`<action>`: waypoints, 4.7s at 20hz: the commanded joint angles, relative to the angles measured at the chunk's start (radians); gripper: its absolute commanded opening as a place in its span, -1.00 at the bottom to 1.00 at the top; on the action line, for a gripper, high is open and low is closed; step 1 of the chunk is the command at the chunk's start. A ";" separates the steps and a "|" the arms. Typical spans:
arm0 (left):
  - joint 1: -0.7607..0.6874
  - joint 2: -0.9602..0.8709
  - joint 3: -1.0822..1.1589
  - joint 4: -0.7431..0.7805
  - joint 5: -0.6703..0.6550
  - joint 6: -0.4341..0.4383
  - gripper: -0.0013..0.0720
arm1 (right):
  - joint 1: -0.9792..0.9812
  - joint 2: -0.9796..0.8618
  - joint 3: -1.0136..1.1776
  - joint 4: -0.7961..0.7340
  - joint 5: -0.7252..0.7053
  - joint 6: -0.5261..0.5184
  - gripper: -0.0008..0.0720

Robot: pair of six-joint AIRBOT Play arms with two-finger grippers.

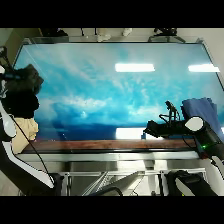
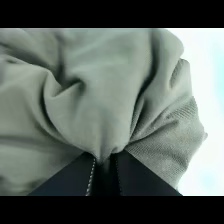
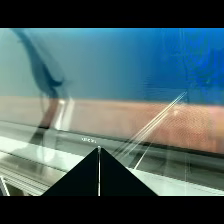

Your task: Fold the shirts.

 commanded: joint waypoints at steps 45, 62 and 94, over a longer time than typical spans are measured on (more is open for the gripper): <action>-0.597 0.643 -1.450 -0.405 0.076 -0.084 0.49 | 0.161 -0.583 0.151 0.570 -0.152 -0.805 0.12; -0.640 0.570 -1.229 -0.372 0.088 -0.062 -0.67 | 0.317 -0.747 0.193 0.737 -0.174 -0.926 -0.30; -0.562 0.713 -0.641 -0.350 -0.184 -0.068 -0.92 | 0.216 -0.870 1.262 -0.183 0.113 -0.451 -0.87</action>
